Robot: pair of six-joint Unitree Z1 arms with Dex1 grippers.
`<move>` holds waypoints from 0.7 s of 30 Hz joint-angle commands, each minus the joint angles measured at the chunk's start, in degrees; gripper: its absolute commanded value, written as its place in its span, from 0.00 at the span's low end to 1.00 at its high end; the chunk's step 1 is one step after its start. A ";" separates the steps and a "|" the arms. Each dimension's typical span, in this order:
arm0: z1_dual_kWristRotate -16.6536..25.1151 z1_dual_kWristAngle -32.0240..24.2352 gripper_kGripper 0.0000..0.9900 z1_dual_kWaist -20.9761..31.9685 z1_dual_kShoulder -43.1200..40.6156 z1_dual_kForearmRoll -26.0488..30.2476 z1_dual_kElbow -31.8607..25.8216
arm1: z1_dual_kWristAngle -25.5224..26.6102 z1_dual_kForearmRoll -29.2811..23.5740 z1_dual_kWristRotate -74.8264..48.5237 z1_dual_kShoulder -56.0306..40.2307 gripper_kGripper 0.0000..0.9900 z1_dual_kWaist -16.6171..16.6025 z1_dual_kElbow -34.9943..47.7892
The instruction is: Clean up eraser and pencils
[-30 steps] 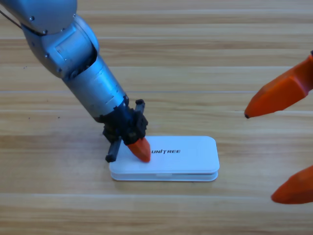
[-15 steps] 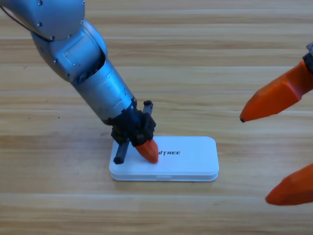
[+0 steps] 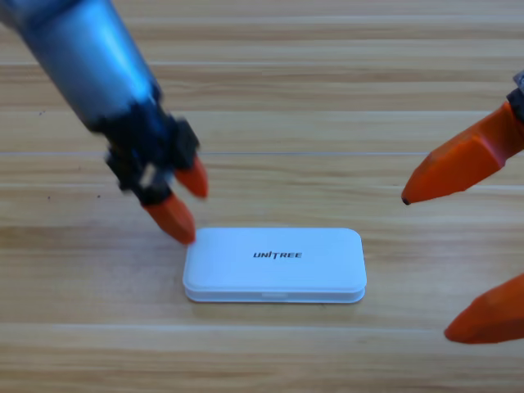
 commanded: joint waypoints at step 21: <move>-0.81 -13.03 1.00 -14.05 -29.36 -3.02 10.65 | 0.68 -0.86 0.57 1.76 0.96 0.05 1.90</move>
